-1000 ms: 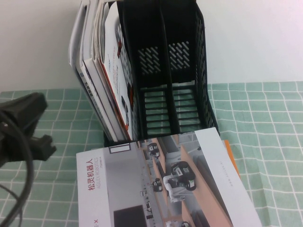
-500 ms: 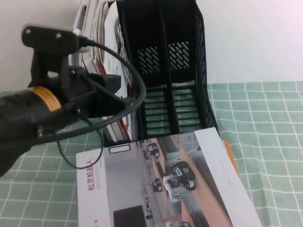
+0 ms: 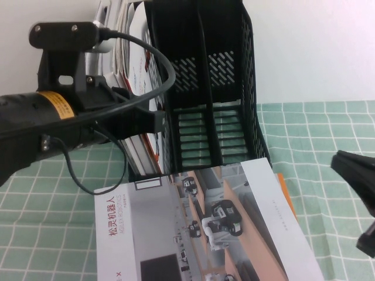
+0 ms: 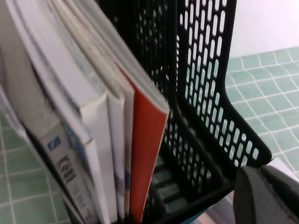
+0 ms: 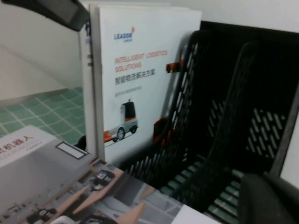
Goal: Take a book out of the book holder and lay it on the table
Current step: Hold the bookshelf
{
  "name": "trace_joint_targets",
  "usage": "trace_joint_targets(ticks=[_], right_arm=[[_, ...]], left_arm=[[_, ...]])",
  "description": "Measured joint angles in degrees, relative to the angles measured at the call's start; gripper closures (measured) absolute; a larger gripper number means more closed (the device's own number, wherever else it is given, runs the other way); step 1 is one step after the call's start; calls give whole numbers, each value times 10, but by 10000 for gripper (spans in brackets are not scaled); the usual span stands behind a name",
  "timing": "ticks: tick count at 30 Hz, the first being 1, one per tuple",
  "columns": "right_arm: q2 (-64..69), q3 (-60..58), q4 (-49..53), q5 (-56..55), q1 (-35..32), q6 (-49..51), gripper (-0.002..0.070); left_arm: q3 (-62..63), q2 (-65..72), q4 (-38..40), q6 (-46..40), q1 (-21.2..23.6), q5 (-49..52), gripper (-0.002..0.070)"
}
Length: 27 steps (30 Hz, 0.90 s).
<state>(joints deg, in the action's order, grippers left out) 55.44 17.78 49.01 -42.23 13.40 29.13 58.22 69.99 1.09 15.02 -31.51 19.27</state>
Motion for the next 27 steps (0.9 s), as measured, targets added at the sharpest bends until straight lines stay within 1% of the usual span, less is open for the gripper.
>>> trace_joint_targets(ticks=[3, 6, 8, 12, 16, 20, 27], right_arm=[[47, 34, -12, 19, 44, -27, 676], [88, 77, -24, 44, 92, -54, 676], [113, 101, -49, 56, 120, -81, 676], [163, 139, -134, 66, 180, -156, 676], [221, 174, -194, 68, 235, -224, 676], [281, 221, -206, 68, 263, -251, 676], [353, 273, -218, 25, 269, -255, 676]], left_arm=[[6, 0, -11, 7, 0, 12, 675], [7, 0, -42, 48, -1, 15, 675], [7, 0, -86, 97, -1, 24, 675], [7, 0, -182, 191, -1, 39, 675], [12, 0, -235, 239, -1, 44, 675], [13, 13, -245, 282, -1, 44, 675], [13, 58, -231, 322, -1, 36, 675]])
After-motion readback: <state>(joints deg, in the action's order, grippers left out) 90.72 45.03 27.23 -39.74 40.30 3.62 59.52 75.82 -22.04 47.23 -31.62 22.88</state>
